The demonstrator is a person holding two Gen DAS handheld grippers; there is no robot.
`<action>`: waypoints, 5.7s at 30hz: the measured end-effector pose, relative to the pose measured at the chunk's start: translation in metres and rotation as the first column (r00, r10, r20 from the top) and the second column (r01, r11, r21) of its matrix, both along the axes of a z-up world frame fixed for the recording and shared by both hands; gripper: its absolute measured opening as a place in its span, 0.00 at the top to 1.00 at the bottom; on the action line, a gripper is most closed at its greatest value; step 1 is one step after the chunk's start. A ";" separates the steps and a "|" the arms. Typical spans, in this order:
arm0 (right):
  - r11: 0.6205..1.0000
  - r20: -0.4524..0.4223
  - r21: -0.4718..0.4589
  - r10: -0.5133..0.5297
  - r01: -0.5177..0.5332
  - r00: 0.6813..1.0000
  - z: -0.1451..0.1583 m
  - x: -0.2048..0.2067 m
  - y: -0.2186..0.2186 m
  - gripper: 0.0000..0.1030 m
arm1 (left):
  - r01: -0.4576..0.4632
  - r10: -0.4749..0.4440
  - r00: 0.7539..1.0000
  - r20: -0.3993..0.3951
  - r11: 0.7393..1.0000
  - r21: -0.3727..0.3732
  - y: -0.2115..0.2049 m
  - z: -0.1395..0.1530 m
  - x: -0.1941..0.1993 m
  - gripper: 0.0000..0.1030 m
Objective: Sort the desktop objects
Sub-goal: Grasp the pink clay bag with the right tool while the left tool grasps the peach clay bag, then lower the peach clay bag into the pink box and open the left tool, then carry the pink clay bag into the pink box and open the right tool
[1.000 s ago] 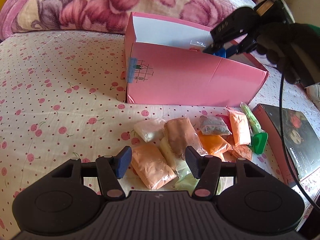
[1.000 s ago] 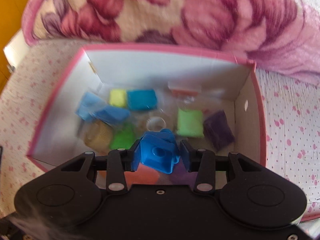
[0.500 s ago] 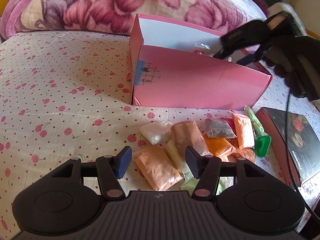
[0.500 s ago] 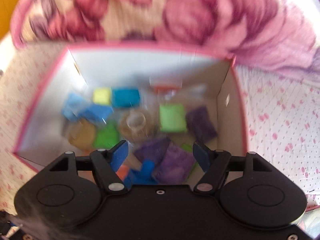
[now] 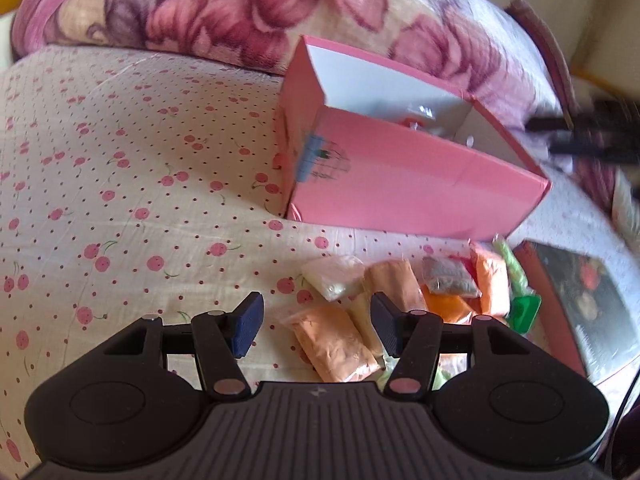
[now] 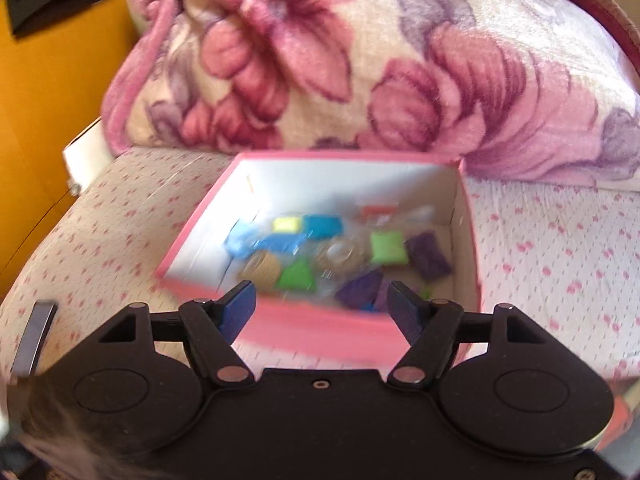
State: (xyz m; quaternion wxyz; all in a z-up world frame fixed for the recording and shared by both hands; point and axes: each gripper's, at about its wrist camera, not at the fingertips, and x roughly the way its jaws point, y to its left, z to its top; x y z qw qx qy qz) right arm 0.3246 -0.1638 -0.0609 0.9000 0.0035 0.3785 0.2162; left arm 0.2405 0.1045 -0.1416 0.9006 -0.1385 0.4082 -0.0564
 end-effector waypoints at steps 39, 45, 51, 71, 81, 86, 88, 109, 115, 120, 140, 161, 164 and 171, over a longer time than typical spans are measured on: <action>0.984 -0.088 -0.126 0.117 -0.128 0.989 -0.104 -0.141 0.074 0.29 | 0.049 -0.043 0.999 -0.033 0.973 0.226 -0.004 -0.019 0.001 0.44; 0.979 -0.071 -0.149 0.130 -0.140 0.989 -0.115 -0.143 0.084 0.42 | 0.018 -0.007 0.999 -0.051 0.972 0.232 -0.011 -0.028 0.004 0.44; 0.971 -0.083 -0.180 0.144 -0.157 0.986 -0.108 -0.140 0.063 0.58 | 0.021 -0.009 0.999 -0.052 0.970 0.244 0.002 -0.025 -0.002 0.44; 0.974 -0.085 -0.147 0.160 -0.171 0.983 -0.105 -0.148 0.035 0.60 | 0.036 -0.028 0.999 -0.039 0.971 0.238 -0.008 -0.028 -0.006 0.62; 0.989 -0.095 -0.111 0.086 -0.097 0.992 -0.111 -0.152 0.012 0.43 | 0.021 -0.021 1.000 -0.001 0.984 0.179 -0.019 0.001 -0.026 0.62; 0.994 -0.075 -0.061 0.081 -0.086 0.994 -0.115 -0.151 0.005 0.60 | 0.015 -0.021 0.999 0.037 0.988 0.153 -0.025 0.028 -0.030 0.62; 0.995 -0.084 -0.042 0.083 -0.087 0.993 -0.116 -0.148 0.001 0.60 | 0.016 -0.026 0.998 0.058 0.987 0.161 -0.028 0.040 -0.028 0.62; 0.993 -0.090 0.064 0.101 -0.095 0.991 -0.113 -0.133 -0.003 0.60 | 0.027 -0.052 0.994 0.098 0.972 0.233 -0.072 0.091 0.149 0.62; 0.993 -0.128 0.092 0.091 -0.079 0.988 -0.118 -0.125 -0.008 0.61 | 0.054 -0.059 0.998 0.010 0.958 0.282 -0.078 0.070 0.199 0.62; 0.990 -0.151 0.115 0.097 -0.080 0.984 -0.120 -0.119 -0.011 0.61 | 0.075 -0.053 0.996 -0.074 0.940 0.334 -0.081 0.055 0.227 0.62; 0.989 -0.166 0.116 0.107 -0.088 0.980 -0.123 -0.119 -0.011 0.60 | 0.135 -0.037 0.978 -0.207 0.864 0.485 -0.093 0.032 0.268 0.47; 0.985 -0.142 0.173 0.048 -0.023 0.989 -0.119 -0.136 -0.025 0.61 | 0.110 -0.104 0.994 -0.038 0.921 0.373 -0.096 0.092 0.112 0.47; 0.983 -0.148 0.181 0.038 -0.010 0.988 -0.116 -0.142 -0.031 0.61 | 0.103 -0.103 0.995 -0.020 0.926 0.364 -0.089 0.092 0.090 0.47; 0.977 -0.167 0.210 0.015 0.021 0.986 -0.110 -0.146 -0.040 0.61 | 0.063 -0.080 0.996 0.041 0.949 0.310 -0.074 0.066 0.031 0.42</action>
